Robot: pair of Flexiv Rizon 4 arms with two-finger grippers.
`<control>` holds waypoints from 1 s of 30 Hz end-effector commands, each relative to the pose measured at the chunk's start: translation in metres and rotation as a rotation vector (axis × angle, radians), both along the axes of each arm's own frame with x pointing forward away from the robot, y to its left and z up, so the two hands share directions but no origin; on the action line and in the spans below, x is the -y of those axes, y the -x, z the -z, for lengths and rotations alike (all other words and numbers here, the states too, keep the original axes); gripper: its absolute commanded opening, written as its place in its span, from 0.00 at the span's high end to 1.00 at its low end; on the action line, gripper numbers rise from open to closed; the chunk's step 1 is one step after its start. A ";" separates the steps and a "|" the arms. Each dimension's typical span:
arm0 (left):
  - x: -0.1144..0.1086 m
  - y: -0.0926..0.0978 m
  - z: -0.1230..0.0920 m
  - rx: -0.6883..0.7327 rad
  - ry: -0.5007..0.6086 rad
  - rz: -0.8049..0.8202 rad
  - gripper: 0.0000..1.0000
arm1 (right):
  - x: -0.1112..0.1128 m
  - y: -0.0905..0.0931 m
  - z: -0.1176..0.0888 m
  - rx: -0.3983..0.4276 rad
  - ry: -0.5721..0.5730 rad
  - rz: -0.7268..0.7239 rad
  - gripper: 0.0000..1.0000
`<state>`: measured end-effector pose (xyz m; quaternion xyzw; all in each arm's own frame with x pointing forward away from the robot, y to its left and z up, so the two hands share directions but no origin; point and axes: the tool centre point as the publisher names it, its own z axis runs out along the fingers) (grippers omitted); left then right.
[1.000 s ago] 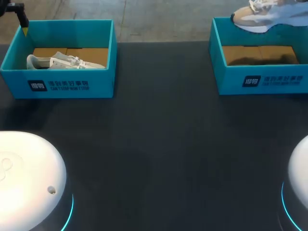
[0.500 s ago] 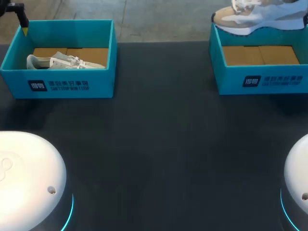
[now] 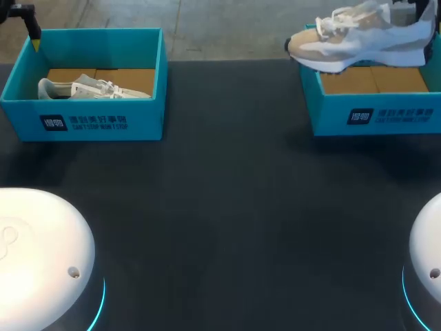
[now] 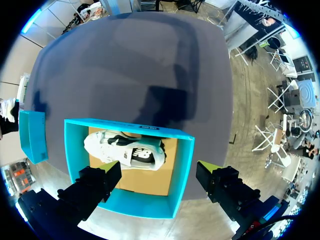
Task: Take the shoe out of the shoebox, open the shoe tongue, remove and reinsert the insole, then place the shoe into the shoebox
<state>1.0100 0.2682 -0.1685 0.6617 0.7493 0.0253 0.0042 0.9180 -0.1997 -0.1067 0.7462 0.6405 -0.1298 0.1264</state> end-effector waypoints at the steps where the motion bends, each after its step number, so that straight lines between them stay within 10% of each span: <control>1: 0.000 0.002 0.000 0.002 -0.002 0.000 0.00 | -0.010 0.045 0.003 0.124 0.020 -0.027 1.00; 19: 0.000 0.002 0.000 0.002 -0.002 0.000 0.00 | -0.076 0.136 0.038 0.191 -0.027 -0.041 1.00; 30: 0.000 0.002 0.000 0.002 -0.002 0.000 0.00 | -0.089 0.151 0.047 0.188 -0.033 -0.036 1.00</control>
